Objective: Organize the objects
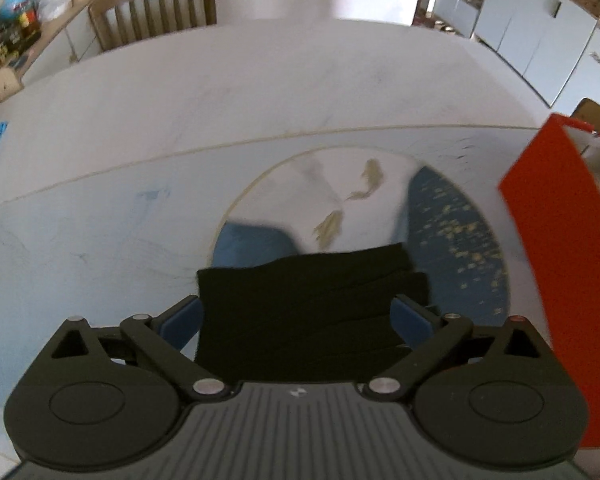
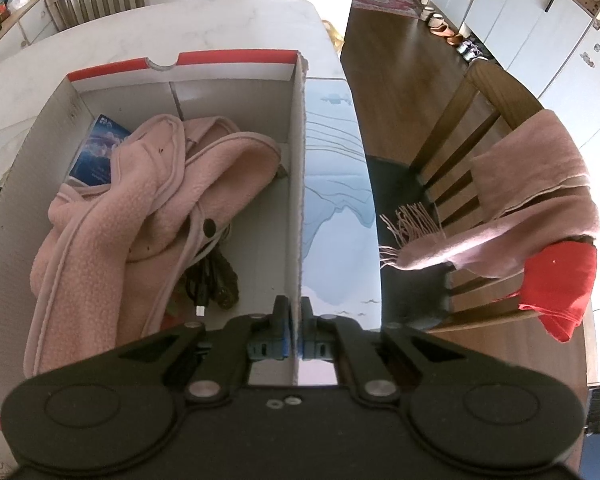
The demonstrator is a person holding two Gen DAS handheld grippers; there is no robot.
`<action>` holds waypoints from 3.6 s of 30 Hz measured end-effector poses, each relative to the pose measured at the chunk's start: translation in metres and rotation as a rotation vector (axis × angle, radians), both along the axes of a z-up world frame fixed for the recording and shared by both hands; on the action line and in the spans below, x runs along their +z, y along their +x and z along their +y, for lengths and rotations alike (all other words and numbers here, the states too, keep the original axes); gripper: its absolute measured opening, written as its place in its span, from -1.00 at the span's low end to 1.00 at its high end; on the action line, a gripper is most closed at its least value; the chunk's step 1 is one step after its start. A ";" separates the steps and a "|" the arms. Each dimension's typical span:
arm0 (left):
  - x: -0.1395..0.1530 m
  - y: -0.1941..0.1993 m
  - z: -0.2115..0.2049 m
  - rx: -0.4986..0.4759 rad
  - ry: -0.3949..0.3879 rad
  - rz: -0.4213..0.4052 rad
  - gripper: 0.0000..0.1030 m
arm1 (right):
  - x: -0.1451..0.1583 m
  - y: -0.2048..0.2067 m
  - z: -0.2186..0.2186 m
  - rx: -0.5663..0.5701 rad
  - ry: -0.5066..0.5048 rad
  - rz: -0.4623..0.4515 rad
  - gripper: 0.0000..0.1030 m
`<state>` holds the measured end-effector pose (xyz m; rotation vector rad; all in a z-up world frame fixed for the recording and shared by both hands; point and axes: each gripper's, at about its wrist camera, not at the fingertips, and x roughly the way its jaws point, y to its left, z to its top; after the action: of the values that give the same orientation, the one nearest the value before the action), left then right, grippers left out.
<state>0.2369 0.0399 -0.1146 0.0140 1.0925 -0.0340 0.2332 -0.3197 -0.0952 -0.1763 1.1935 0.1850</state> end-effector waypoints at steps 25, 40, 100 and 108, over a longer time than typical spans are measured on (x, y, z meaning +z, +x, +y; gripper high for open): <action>-0.028 0.005 0.020 0.033 0.000 0.021 0.12 | 0.001 -0.002 0.000 -0.005 -0.004 0.002 -0.94; 0.015 -0.007 -0.023 -0.061 -0.052 -0.012 -0.76 | 0.000 -0.003 0.000 -0.004 -0.005 -0.001 -0.94; -0.017 0.004 -0.110 -0.259 -0.057 0.071 -0.16 | -0.001 -0.001 0.002 0.016 -0.004 -0.003 -0.94; -0.017 0.003 -0.115 -0.269 -0.034 0.061 -0.70 | -0.001 -0.001 0.002 0.017 -0.004 -0.002 -0.94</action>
<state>0.2399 -0.0753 -0.1317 0.1305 1.1446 -0.2963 0.2326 -0.3181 -0.0965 -0.1900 1.1903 0.1968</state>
